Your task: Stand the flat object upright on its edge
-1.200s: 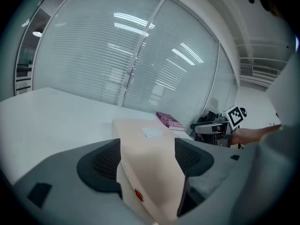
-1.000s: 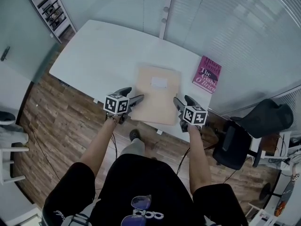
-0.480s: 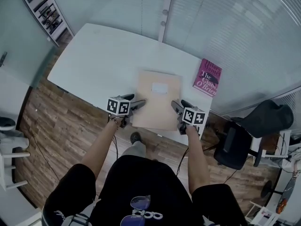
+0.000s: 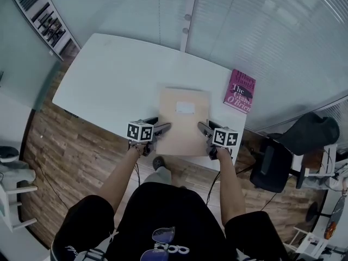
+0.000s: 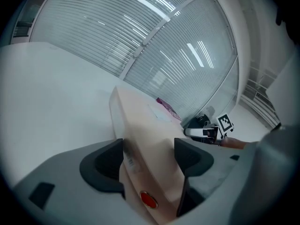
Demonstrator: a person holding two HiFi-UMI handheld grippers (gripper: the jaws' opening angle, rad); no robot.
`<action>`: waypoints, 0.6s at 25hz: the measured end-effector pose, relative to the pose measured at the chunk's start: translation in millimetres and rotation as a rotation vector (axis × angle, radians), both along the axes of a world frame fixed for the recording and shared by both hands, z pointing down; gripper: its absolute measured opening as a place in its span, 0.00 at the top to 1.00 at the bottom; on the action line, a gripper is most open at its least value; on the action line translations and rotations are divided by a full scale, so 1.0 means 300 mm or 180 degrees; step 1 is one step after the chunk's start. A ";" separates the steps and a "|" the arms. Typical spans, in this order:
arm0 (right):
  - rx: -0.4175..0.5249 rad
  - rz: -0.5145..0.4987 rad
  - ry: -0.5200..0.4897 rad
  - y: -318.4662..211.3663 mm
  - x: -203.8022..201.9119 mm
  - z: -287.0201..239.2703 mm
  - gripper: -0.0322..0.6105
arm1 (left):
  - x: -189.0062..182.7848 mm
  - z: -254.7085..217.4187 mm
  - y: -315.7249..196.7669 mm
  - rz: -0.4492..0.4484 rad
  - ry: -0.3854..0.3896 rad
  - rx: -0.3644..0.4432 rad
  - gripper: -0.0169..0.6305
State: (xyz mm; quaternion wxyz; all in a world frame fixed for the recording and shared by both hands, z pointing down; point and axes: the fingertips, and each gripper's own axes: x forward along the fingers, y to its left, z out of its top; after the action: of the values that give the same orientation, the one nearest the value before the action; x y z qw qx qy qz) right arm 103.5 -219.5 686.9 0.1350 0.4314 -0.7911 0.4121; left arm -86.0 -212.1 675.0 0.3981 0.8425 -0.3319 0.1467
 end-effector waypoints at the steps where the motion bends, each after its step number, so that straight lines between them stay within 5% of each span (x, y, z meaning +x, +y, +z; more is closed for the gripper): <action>1: 0.0006 -0.0001 0.0030 0.000 0.003 0.004 0.50 | -0.002 -0.001 -0.001 0.0014 -0.0010 0.0001 0.44; 15: 0.0041 0.0163 0.0157 -0.005 -0.021 -0.002 0.51 | -0.026 0.002 -0.042 0.0205 -0.0060 -0.0004 0.44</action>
State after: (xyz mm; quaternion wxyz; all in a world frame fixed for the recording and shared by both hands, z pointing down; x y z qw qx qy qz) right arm 97.4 -221.1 686.3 0.1411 0.4623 -0.7789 0.3996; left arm -93.7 -224.7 675.6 0.3906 0.8511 -0.3082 0.1675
